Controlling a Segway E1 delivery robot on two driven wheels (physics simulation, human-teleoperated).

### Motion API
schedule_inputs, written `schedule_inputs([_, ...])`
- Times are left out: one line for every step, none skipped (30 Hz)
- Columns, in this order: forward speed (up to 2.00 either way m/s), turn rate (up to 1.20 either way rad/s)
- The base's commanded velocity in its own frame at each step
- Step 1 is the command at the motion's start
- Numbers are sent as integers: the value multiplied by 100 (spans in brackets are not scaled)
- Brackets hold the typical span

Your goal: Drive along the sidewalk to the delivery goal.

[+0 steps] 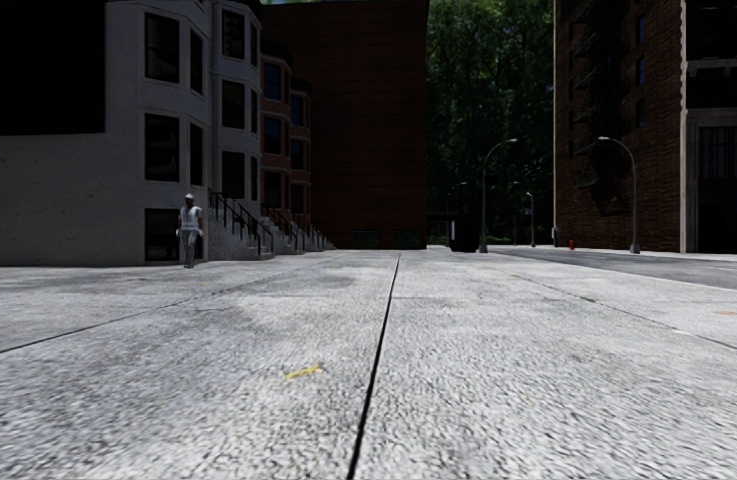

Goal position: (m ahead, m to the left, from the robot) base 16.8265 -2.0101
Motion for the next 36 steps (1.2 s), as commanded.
schedule_inputs([200, 0])
schedule_inputs([200, 0])
schedule_inputs([200, 0])
schedule_inputs([200, 0])
schedule_inputs([200, 0])
schedule_inputs([200, 0])
schedule_inputs([200, 0])
schedule_inputs([200, 0])
schedule_inputs([200, 0])
schedule_inputs([200, 0])
schedule_inputs([200, -19])
schedule_inputs([200, -64])
schedule_inputs([200, -120])
schedule_inputs([200, -120])
schedule_inputs([200, -120])
schedule_inputs([200, -120])
schedule_inputs([200, -79])
schedule_inputs([200, -29])
schedule_inputs([200, -29])
schedule_inputs([200, 0])
schedule_inputs([200, 0])
schedule_inputs([200, 0])
schedule_inputs([200, 0])
schedule_inputs([200, 0])
schedule_inputs([200, 0])
schedule_inputs([200, 0])
schedule_inputs([200, 0])
schedule_inputs([200, 0])
schedule_inputs([200, 0])
schedule_inputs([200, 0])
schedule_inputs([200, 0])
schedule_inputs([200, 0])
schedule_inputs([200, 0])
schedule_inputs([200, 0])
schedule_inputs([200, 0])
schedule_inputs([200, 0])
